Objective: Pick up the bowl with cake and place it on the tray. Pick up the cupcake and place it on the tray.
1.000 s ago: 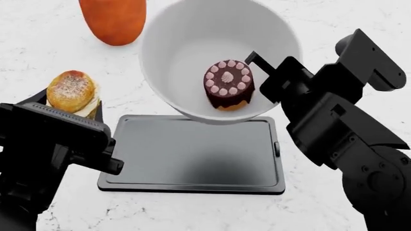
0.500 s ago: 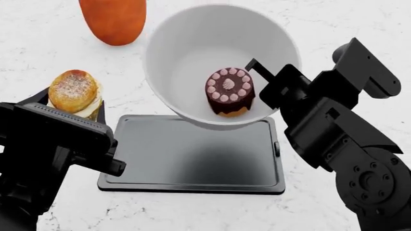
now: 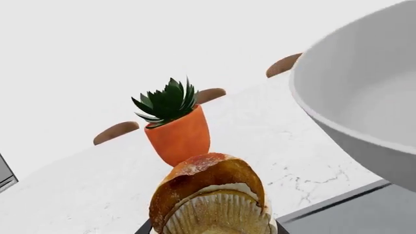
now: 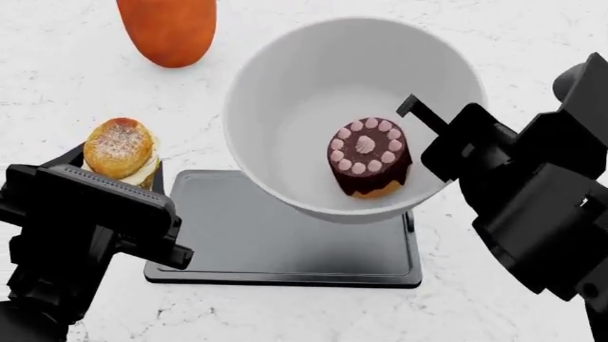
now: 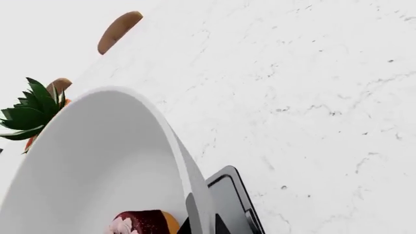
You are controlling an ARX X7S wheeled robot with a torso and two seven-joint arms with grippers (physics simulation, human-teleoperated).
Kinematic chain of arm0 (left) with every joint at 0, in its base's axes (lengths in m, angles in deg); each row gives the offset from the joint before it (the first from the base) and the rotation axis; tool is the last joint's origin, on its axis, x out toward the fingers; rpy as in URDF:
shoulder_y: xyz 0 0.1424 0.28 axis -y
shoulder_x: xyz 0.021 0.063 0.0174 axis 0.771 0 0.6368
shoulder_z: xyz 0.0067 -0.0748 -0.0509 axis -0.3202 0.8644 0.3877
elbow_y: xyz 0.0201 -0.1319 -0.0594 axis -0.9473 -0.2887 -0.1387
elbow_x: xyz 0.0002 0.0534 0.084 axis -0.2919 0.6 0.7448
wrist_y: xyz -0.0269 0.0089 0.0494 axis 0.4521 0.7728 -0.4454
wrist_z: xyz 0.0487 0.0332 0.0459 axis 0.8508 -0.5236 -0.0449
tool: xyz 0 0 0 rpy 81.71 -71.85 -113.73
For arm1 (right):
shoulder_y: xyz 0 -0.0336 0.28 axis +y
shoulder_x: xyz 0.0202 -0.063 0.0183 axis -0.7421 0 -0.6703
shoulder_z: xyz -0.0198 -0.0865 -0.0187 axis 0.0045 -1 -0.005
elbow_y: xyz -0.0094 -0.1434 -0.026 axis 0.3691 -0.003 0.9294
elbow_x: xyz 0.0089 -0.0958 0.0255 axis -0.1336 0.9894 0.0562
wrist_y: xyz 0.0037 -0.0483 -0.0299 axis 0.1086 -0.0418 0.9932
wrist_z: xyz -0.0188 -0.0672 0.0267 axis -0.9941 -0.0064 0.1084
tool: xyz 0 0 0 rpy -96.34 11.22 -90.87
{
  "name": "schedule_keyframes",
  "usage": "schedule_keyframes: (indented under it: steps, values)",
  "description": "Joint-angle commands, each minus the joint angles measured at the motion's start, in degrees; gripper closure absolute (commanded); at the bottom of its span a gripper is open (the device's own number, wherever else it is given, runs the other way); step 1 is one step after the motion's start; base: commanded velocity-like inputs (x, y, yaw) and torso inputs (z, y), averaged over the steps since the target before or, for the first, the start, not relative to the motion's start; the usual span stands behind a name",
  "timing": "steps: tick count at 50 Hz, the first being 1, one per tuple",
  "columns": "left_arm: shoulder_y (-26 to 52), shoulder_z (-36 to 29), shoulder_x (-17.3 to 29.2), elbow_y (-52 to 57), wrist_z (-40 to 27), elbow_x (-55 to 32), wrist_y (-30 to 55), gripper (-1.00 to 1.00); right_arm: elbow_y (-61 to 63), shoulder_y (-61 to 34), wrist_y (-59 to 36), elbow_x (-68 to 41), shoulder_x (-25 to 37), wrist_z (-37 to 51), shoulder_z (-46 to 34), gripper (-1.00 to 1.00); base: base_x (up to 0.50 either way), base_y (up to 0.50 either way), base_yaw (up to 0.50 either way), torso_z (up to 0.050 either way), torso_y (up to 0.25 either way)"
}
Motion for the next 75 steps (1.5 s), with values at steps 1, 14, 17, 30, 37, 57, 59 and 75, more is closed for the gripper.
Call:
schedule_keyframes:
  steps: [1,14,17,30,37,57,59,75]
  values:
    - [-0.6,0.3,-0.1,-0.8,-0.9,-1.0,-1.5,1.0,5.1,2.1,-1.3,-4.4,3.0,3.0,2.2,1.0,0.0,0.0,0.0,0.0,0.0]
    - [-0.2,-0.1,0.2,-0.1,-1.4,-1.0,-0.2,1.0,-4.7,4.5,0.3,2.1,-0.2,-6.3,-0.7,1.0,0.0,0.0,0.0,0.0,0.001]
    - [-0.5,-0.2,0.2,-0.3,-1.4,-0.9,-0.6,1.0,-5.7,4.9,0.7,2.7,-0.6,-8.0,-0.8,1.0,0.0,0.0,0.0,0.0,0.0]
    - [-0.3,-0.3,0.4,0.1,-1.6,-1.1,-0.2,1.0,-4.5,7.0,1.3,1.8,-0.3,-6.9,-0.3,1.0,0.0,0.0,0.0,0.001,0.001]
    - [-0.5,-0.3,0.5,-0.2,-1.5,-1.1,-0.7,1.0,-4.4,7.1,1.7,1.9,-0.2,-7.0,-0.1,-1.0,0.0,0.0,0.0,0.0,0.001]
    - [-1.2,-0.7,0.7,-0.6,-1.4,-1.3,-1.9,1.0,5.2,2.1,-0.2,-3.2,5.9,3.3,3.1,-1.0,0.0,0.0,0.0,0.0,0.0]
    - [-0.6,-0.8,0.5,-0.9,-1.3,-1.4,-1.6,1.0,7.0,2.5,0.1,-4.4,7.0,4.3,4.2,-1.0,0.0,0.0,0.0,0.0,0.0]
    - [1.0,-2.1,-1.6,-10.4,5.3,-3.5,-9.8,1.0,13.3,-1.6,-1.4,-6.3,12.4,8.1,6.4,-1.0,0.0,0.0,0.0,0.0,0.0]
